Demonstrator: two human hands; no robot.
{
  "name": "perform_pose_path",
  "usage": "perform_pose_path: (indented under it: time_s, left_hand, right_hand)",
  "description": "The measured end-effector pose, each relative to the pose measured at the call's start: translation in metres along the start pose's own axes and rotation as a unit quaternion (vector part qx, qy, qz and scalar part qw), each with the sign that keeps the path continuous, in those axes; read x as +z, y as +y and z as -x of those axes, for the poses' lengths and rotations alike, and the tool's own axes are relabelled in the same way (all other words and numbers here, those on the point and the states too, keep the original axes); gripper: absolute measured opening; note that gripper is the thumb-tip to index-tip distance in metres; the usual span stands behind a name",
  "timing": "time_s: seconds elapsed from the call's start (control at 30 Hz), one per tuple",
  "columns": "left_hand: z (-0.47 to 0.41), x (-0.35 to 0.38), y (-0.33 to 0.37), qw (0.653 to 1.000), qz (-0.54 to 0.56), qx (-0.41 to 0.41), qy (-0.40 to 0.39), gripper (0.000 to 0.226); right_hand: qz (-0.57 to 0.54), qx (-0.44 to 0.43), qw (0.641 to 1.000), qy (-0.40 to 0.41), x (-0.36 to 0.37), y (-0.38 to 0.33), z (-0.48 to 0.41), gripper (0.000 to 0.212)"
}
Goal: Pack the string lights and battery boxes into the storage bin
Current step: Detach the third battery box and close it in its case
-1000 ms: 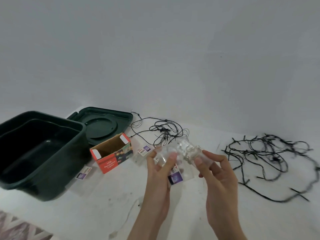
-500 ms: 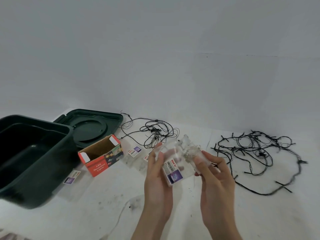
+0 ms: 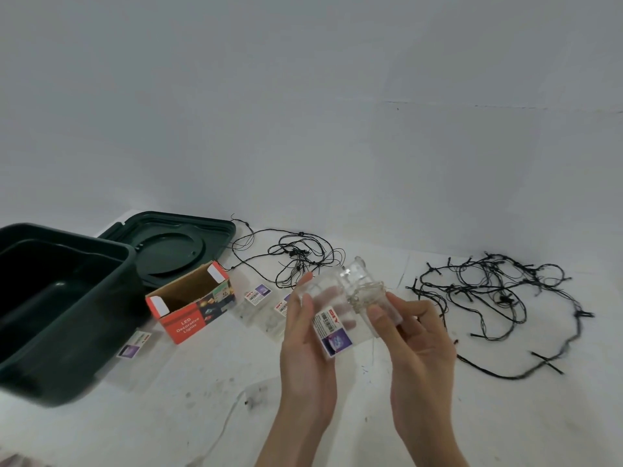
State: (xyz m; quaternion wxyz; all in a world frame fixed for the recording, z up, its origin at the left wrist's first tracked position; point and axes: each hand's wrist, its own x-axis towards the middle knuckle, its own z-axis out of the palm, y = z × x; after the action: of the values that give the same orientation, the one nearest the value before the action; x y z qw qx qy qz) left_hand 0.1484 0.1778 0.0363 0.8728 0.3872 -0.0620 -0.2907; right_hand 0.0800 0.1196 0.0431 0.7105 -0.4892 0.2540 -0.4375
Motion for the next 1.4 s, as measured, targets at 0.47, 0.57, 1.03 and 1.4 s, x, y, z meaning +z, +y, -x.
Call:
perform_pose_path:
  time_s: [0.47, 0.57, 1.03, 1.4]
  left_hand:
    - [-0.006, -0.005, 0.001, 0.975, -0.214, 0.059, -0.012, 0.059]
    - [-0.01, -0.009, 0.007, 0.98, -0.193, 0.052, -0.008, 0.056]
    - [0.001, 0.002, 0.006, 0.963, -0.266, -0.023, -0.045, 0.054]
    - [0.012, -0.002, 0.017, 0.789, -0.588, 0.157, -0.085, 0.098]
  right_hand:
    - [-0.015, 0.037, 0.998, -0.038, -0.012, -0.007, -0.009, 0.021]
    - [0.06, -0.002, 0.997, -0.054, -0.021, -0.014, -0.014, 0.029]
    - [0.103, -0.016, 0.99, -0.095, -0.023, -0.017, -0.009, 0.02]
    - [0.178, -0.083, 0.979, -0.061, -0.03, -0.024, -0.008, 0.019]
